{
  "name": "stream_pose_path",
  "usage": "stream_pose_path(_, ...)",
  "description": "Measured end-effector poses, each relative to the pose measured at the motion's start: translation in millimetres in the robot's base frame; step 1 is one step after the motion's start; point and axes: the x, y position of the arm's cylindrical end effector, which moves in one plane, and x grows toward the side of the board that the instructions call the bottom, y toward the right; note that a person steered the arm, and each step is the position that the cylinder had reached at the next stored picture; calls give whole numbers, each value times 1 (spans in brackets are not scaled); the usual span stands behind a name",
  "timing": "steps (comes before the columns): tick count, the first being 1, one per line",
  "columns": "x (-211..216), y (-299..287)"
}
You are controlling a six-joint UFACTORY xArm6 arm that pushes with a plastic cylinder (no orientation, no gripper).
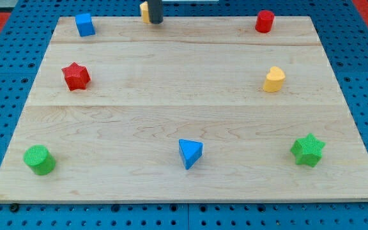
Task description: Push the red star towards the top left
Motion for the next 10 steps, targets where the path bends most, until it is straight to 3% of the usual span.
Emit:
stream_pose_path(1, 94, 4)
stream_pose_path(2, 154, -26)
stream_pose_path(3, 204, -100)
stream_pose_path(4, 191, -131)
stream_pose_path(6, 83, -144)
stream_pose_path(8, 116, -166)
stream_pose_path(9, 101, -207)
stream_pose_path(10, 63, -203)
